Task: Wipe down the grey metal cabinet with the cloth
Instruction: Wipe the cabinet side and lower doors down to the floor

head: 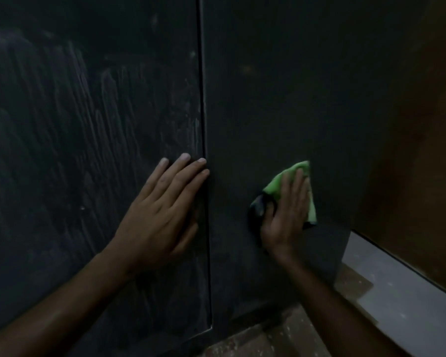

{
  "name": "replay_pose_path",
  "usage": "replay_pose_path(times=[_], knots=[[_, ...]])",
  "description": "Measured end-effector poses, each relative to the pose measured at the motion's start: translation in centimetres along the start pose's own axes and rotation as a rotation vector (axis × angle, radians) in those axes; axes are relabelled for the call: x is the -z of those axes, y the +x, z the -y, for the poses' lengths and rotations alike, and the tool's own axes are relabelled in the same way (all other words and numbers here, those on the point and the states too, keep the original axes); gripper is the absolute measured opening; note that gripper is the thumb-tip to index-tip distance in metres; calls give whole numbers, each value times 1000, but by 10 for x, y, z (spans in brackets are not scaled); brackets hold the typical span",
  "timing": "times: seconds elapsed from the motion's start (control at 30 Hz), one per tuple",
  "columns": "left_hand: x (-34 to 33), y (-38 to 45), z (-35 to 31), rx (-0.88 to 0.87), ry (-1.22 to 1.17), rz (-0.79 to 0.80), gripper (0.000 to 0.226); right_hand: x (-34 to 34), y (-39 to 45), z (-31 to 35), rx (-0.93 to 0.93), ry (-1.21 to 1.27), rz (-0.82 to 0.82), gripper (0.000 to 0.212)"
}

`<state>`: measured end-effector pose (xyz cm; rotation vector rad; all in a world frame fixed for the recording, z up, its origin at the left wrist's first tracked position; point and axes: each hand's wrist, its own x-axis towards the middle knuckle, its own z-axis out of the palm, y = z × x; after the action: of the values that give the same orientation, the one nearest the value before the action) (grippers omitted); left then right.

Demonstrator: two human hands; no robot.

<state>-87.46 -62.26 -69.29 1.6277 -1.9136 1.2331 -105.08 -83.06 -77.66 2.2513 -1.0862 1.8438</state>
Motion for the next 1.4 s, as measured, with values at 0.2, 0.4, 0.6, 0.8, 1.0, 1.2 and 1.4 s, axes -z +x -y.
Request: replay_pose_path(times=[0.2, 0.4, 0.6, 0.8, 1.0, 1.2, 1.4], knots=[[-16, -4, -1, -20, 76, -25, 66, -35, -31, 57, 41, 77, 2, 66], [-18, -5, 4, -34, 103, -26, 69, -15, -70, -40, -248, -31, 33, 67], [-21, -4, 1, -31, 146, -28, 72, -44, -77, 36, -500, 87, -71, 66], [-21, -4, -1, -15, 158, -39, 70, -27, -141, -5, 219, -178, 260, 87], [-16, -5, -1, -40, 169, 16, 72, -40, -61, 23, -704, 85, -66, 73], [-20, -4, -2, -28, 174, -16, 73, -25, -144, 33, 96, -174, 302, 78], [-18, -7, 4, -73, 180, 15, 77, -37, -50, 84, -503, 140, 34, 81]])
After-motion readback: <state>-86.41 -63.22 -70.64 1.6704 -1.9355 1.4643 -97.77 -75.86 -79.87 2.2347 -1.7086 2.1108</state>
